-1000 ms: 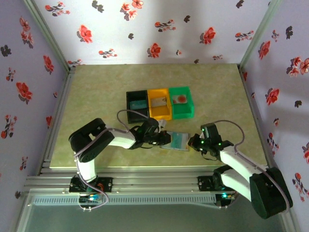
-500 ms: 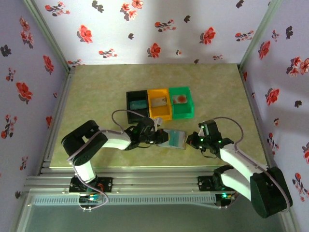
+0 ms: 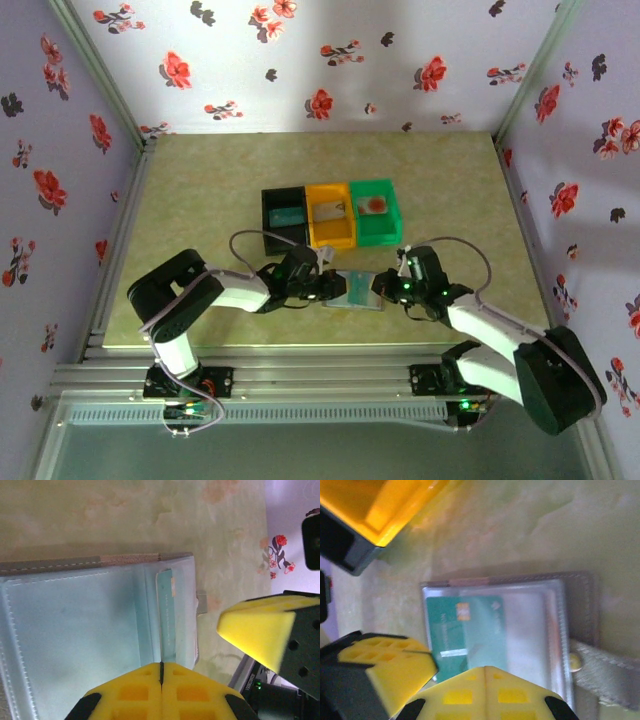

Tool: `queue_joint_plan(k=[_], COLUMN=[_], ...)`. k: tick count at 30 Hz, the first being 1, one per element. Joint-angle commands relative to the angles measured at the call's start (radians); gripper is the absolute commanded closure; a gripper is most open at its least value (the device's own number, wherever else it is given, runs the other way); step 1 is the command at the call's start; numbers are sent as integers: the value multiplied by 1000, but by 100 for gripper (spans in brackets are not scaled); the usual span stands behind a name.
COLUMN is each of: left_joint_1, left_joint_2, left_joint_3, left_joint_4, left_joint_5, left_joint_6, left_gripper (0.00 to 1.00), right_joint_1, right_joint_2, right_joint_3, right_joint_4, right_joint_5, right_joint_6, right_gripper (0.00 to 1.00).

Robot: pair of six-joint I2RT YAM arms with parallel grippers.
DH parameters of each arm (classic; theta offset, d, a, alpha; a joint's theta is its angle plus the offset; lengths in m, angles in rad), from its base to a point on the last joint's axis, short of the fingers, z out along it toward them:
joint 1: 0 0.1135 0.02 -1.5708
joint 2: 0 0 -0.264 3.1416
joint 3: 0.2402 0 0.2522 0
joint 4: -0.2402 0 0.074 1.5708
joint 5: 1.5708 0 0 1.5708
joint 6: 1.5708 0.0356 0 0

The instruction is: Take the credit cards out of the card holder

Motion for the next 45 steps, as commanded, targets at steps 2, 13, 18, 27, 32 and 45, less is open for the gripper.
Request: queue_joint_plan(k=[2, 13, 18, 27, 32, 45], left_joint_1=[8, 30, 47, 52, 52, 51], left_joint_2=[-17, -71, -102, -160, -207, -316], left_joint_3=[-33, -102, -132, -148, -150, -157], left_joint_4=[48, 56, 55, 59, 52, 14], left_joint_5=[-22, -29, -30, -12, 9, 43], left_joint_6=[-7, -1, 4, 11, 24, 43], left_gripper=[100, 100, 100, 100, 100, 100], right_joint_1=[2, 2, -3, -8, -10, -11], right_joint_2=[73, 199, 194, 73, -28, -76], right_joint_3=[-20, -28, -31, -6, 15, -92], right_joint_4=[88, 138, 111, 92, 27, 336], right_joint_5=[61, 90, 107, 13, 9, -172], right_joint_6=[37, 50, 47, -4, -53, 6], right_gripper=[100, 100, 100, 97, 91, 56])
